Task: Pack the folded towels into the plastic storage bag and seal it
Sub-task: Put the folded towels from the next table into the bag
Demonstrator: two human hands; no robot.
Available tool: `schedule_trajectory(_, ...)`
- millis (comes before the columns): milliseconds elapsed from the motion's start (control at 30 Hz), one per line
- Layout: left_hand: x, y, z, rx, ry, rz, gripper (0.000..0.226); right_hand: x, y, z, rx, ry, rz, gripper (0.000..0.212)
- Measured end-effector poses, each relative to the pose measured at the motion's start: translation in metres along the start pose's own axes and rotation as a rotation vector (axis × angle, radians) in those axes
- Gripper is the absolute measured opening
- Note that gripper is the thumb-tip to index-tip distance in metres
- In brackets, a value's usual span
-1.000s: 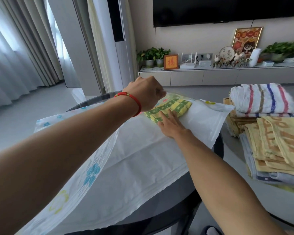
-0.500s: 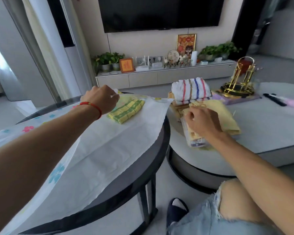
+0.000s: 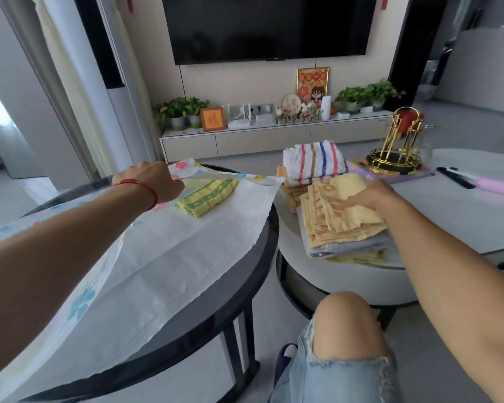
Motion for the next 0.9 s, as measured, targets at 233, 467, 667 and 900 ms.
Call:
schedule_trajectory(233,-0.013,-0.008,-0.015,-0.049,0.078,-0.061,0.047,-0.033,0.062,-0.004,-0.669,-0.629,-0.227,0.046)
schedule_trajectory(467,-0.016,-0.001,-0.038,-0.198,0.234,-0.088,0.030,-0.096,0.142,0.107,-1.084,-0.760,-0.209,0.052)
schedule_trajectory(667,-0.030,-0.003,-0.046,-0.252,0.370,-0.099,0.037,-0.184,0.173,0.240,-0.904,-0.922,-0.037,0.042)
schedule_trajectory(900,-0.034,-0.005,-0.054,-0.163,0.428,-0.036,0.023,-0.193,0.177,0.290,-0.510,-0.498,-0.234,0.044)
Point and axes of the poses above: each hand's wrist, its own y-axis away from the middle knuckle, its own z-axis out of the palm, x = y × z, the point moved 2 cm from there along -y, towards the middle knuckle, and after that the axes turned 5 degrees about y, right-handed, at the moved point
